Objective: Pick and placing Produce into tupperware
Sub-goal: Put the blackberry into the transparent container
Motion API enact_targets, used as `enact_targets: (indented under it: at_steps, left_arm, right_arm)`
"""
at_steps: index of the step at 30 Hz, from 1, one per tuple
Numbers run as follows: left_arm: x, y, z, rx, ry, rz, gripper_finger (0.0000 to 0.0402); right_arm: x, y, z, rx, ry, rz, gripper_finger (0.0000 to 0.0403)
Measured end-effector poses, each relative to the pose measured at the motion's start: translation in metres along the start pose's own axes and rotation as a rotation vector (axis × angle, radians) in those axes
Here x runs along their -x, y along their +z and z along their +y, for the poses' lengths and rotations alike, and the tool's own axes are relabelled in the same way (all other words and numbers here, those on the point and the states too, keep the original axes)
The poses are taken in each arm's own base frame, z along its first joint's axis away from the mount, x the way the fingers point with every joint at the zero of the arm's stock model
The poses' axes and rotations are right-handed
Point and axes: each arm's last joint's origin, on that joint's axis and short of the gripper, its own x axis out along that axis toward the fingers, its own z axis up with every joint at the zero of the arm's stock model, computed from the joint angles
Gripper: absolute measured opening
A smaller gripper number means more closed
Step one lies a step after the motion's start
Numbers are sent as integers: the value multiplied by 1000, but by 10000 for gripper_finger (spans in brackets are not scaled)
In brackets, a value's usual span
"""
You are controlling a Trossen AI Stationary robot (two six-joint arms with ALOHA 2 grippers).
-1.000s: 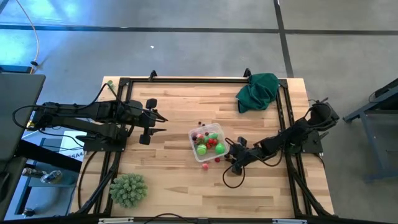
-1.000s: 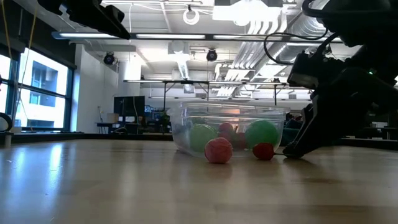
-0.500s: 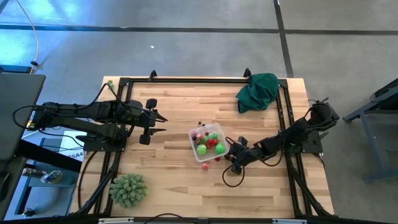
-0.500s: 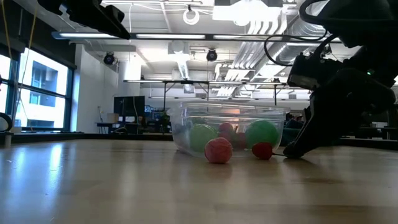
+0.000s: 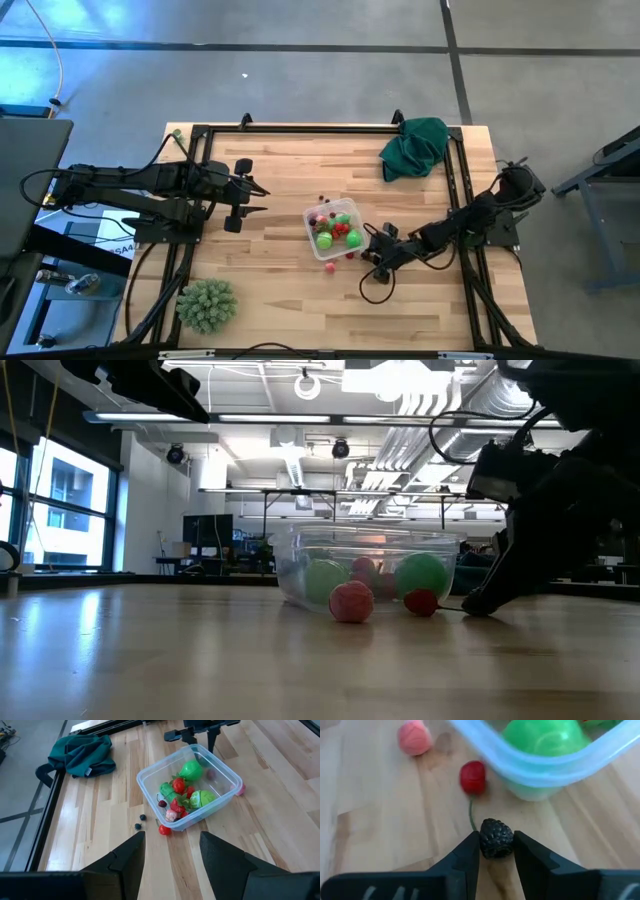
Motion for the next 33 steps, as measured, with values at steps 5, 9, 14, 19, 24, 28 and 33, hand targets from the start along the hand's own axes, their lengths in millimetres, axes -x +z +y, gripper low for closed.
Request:
enact_targets:
  at_steps: [5,9,14,19,24,28,33]
  left_arm:
    - [0,0,0,0,0,0,179]
    - [0,0,0,0,0,0,179]
    - [0,0,0,0,0,0,179]
    - [0,0,0,0,1,1,179]
    - [0,0,0,0,1,0,179]
    - [0,0,0,0,0,0,179]
    - [0,0,0,0,1,0,179]
  right_arm:
    - [2,-2,6,11,30,-11,94]
    - [4,-3,11,0,36,-34,94]
    - [11,-3,18,8,45,-76,94]
    - [23,5,22,-5,52,-162,94]
    - [38,29,23,30,39,-320,93]
    - [49,61,20,95,-16,-401,93]
    - [54,107,7,132,-102,-374,93]
